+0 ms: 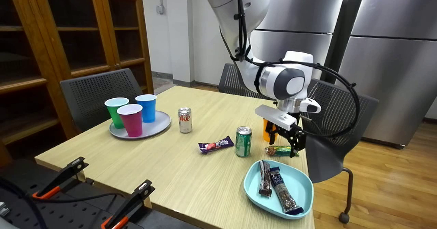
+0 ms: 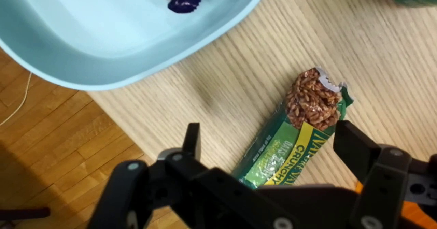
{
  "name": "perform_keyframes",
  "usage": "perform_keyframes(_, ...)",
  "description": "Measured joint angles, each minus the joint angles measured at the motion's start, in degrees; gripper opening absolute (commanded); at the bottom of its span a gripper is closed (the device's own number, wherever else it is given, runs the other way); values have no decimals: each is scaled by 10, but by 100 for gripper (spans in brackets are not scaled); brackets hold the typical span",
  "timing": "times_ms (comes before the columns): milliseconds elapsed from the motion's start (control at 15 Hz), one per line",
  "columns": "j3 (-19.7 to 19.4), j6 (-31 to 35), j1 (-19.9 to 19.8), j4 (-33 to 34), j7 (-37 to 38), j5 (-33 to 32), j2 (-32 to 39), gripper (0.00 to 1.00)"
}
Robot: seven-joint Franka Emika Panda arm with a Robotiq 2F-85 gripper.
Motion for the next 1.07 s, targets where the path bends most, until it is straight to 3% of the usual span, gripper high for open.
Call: perform_keyframes(1067, -5, -36, -1, 62, 54, 21, 41, 100)
